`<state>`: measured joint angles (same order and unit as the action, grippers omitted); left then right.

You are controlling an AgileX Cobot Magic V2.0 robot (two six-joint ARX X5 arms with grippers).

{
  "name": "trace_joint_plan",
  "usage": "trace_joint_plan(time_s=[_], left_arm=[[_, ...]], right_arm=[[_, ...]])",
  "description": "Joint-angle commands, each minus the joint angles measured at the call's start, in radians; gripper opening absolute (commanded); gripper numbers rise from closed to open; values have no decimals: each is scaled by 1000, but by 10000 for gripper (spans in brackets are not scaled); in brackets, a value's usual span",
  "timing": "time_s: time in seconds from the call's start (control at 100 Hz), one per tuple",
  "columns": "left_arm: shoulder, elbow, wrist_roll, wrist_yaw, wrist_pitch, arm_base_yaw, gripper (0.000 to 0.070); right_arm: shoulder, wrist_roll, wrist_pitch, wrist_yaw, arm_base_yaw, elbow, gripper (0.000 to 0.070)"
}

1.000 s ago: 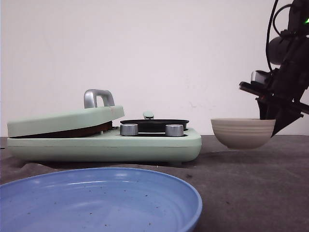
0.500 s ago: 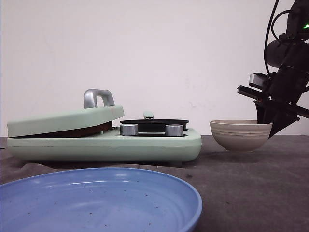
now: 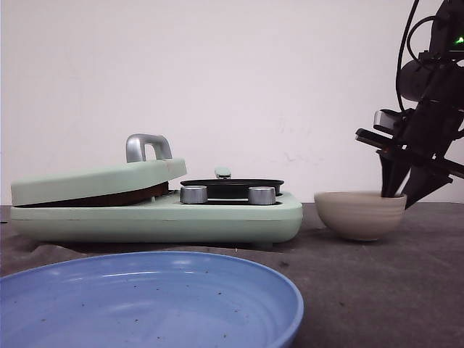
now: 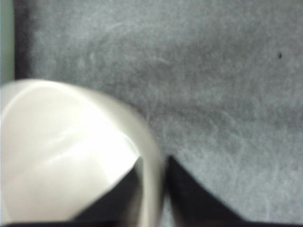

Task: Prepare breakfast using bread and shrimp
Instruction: 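Lower the bowl onto the table and open the right gripper, then raise the right gripper away from the bowl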

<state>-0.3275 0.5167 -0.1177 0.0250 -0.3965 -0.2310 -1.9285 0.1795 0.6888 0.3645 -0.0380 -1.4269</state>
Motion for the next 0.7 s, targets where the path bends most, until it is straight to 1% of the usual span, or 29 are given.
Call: trace_joint_plan(time_s=[0.0,0.32,0.49,0.61,0.69], left_arm=[[-5,4,13,0,6,-1,393],[-5,3,13,0,6,-1,393],[-5,3,12,0,6,-1,393],[-5,3,12,0,2,-1,393],[-5,3,11,1,-5,-1,393]], right_arm=[[-26,-18,-8,2,-5,-19,218],[8,-61,-16,-1,2,-21,220],[100,-60,-47,-4,12,-21,219],[185,-61,-34,-6,15,-21,219],[245,-61,-30,8,15,-21,219]])
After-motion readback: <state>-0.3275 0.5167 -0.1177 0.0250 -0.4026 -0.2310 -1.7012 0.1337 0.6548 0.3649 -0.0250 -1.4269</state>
